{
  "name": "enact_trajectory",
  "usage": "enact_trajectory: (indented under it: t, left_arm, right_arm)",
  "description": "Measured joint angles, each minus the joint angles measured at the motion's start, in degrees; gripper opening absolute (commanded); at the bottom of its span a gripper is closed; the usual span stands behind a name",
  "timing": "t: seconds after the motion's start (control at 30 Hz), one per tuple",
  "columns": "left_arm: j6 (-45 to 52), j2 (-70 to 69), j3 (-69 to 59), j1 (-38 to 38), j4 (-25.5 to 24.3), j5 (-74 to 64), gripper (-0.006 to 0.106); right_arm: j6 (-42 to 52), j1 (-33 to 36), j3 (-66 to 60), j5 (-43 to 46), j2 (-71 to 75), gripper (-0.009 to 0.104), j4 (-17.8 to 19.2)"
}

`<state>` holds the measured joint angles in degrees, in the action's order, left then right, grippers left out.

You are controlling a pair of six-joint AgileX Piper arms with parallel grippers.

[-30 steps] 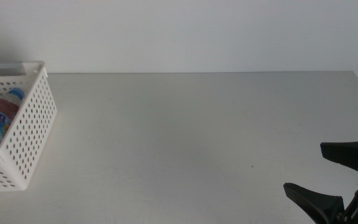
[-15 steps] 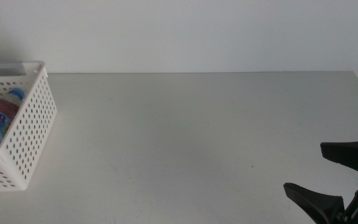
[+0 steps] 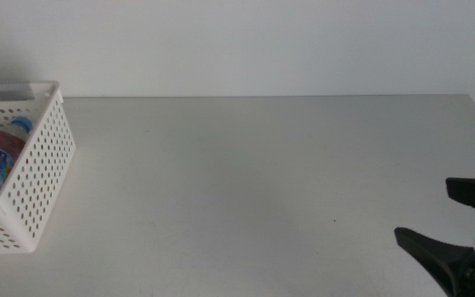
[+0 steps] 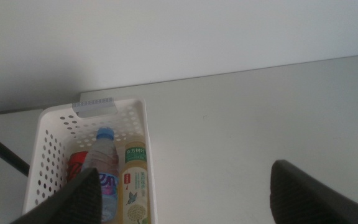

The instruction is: Use arms to grab the bottles and put them into the dustbin to the left of the table.

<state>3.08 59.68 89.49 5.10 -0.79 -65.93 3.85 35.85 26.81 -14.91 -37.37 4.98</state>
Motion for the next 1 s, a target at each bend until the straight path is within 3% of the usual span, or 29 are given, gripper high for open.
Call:
enact_trajectory:
  t: [0.43, 0.77, 1.0]
  left_arm:
    - [0.0, -17.5, -26.7, 0.0, 0.0, 20.7, 0.091]
    - [0.0, -31.7, -55.6, 0.0, 0.0, 46.1, 0.091]
    - [0.0, -46.2, -73.1, 0.0, 0.0, 48.4, 0.091]
  right_arm:
    - [0.0, -21.5, 0.0, -0.2, 13.9, 0.078, -2.6]
    - [0.0, -32.2, -1.1, -0.1, 23.3, 0.078, -2.6]
    - [0.0, -36.0, -10.5, -0.2, 30.5, 0.078, -2.7]
